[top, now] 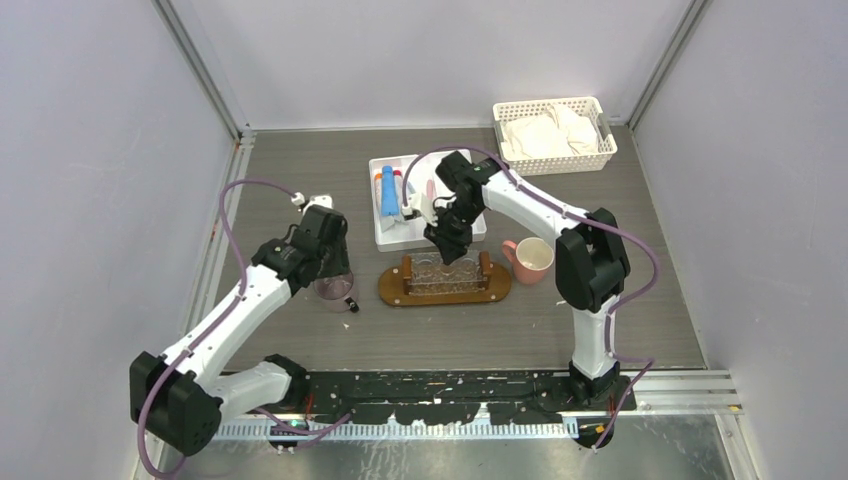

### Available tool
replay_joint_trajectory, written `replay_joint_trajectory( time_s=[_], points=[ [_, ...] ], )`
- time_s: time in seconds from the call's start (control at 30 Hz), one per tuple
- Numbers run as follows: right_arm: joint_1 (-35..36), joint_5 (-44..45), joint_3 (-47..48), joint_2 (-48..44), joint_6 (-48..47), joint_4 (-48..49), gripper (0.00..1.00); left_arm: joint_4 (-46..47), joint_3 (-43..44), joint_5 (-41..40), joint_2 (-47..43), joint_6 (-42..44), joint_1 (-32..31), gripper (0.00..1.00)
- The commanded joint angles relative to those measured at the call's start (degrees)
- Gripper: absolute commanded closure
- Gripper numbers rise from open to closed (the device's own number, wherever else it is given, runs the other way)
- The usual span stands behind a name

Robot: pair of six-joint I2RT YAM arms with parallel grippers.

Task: Prepare toiletry sets of a toothbrush and toothpaste on the tray

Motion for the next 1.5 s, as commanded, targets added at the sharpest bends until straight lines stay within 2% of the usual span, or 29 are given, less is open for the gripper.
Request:
replay_joint_trajectory(
  time_s=[0.0, 0.1, 0.2, 0.27, 0.33, 0.47, 0.53, 0.57, 0.77, 0.87, 0.93, 0.97, 1.0, 1.03, 1.07, 1.13, 1.17, 1.2, 1.3, 1.33, 1.37, 1.47],
  points=[
    [0.81, -0.42, 3.96, 0.81, -0.96, -1.38, 0.94, 3.16, 1.33, 0.38, 0.98, 0.69, 0.09, 0.53],
    [1.23, 0.35, 3.18, 0.81, -0.77, -0.48, 0.77, 3.76, 1.08, 0.38, 1.53, 0.84, 0.09, 0.53],
    [1.4, 0.6, 1.48, -0.41, -0.38, 1.59, 0.54, 4.44, 0.88, 0.63, 2.02, 0.85, 0.11, 0.53],
    [1.65, 0.2, 0.6, -1.63, -0.44, 2.37, 0.47, 4.63, 0.85, 0.87, 2.35, 0.78, 0.09, 0.53],
    [1.73, -0.61, -0.33, -3.13, -0.29, 3.04, 0.35, 4.82, 0.88, 1.04, 2.47, 0.79, 0.09, 0.53],
    [2.01, -1.07, -1.26, -5.92, 0.03, 3.3, 0.19, 5.24, 0.74, 1.26, 2.6, 0.82, 0.09, 0.53],
    [2.21, -0.55, -1.27, -6.96, 0.29, 3.37, 0.02, 5.33, 0.7, 1.34, 2.65, 0.69, 0.09, 0.53],
    [2.34, -0.27, -1.41, -7.5, 0.3, 3.55, 0.01, 5.32, 0.62, 1.34, 2.65, 0.68, 0.09, 0.53],
    [2.38, 0.14, -2.9, -11.41, 1.0, 8.54, 0.0, 5.33, 0.35, 1.11, 2.26, 0.45, 0.09, 0.53],
    [2.11, 4.07, -4.12, -12.98, 3.67, 14.83, 0.0, 5.01, 0.47, 0.77, 1.76, 0.33, 0.02, 0.53],
    [1.23, 9.89, -6.06, -14.02, 13.22, 24.98, 0.0, 4.91, 0.67, 0.15, 1.18, 0.31, 0.04, 0.53],
    [0.66, 15.43, -6.96, -14.3, 21.06, 34.03, 0.0, 4.92, 0.96, -0.26, 0.8, 0.45, 0.03, 0.52],
    [-0.08, 23.64, -6.8, -13.73, 32.07, 37.33, 0.0, 5.1, 1.39, -0.58, 0.63, 0.69, 0.07, 0.48],
    [-0.77, 32.89, -4.71, -12.01, 43.29, 38.21, 0.0, 5.43, 2.08, -0.93, 0.33, 0.82, 0.09, 0.36],
    [-1.64, 32.88, 0.62, -9.05, 45.87, 32.78, 0.0, 6.12, 2.52, -0.83, 0.16, 0.92, 0.09, 0.28],
    [-2.26, 32.28, 12.91, -2.28, 50.24, 22.63, 0.0, 8.32, 3.67, 0.17, 0.09, 1.32, 0.29, 0.03],
    [-2.2, 34.51, 15.98, -0.1, 52.57, 21.82, 0.05, 9.27, 4.64, 1.18, 0.24, 1.45, 0.49, 0.0],
    [-2.11, 34.33, 17.47, 1.55, 53.52, 22.68, 0.13, 9.59, 5.16, 1.92, 0.64, 1.52, 0.6, 0.0],
    [-2.1, 34.88, 17.49, 3.71, 57.58, 27.61, 0.59, 9.58, 7.31, 1.82, 1.63, 0.98, 0.62, 0.0],
    [-2.11, 34.81, 17.83, 4.35, 58.83, 28.49, 0.66, 9.52, 7.52, 1.38, 1.75, 0.8, 0.62, 0.0],
    [-2.11, 34.7, 17.59, 4.88, 59.53, 29.76, 0.66, 9.55, 7.55, 1.05, 1.77, 0.84, 0.62, 0.0],
    [-1.76, 31.1, 17.17, 7.09, 57.73, 32.6, 0.59, 9.14, 7.44, 0.07, 1.64, 1.03, 0.62, 0.0]
  ],
)
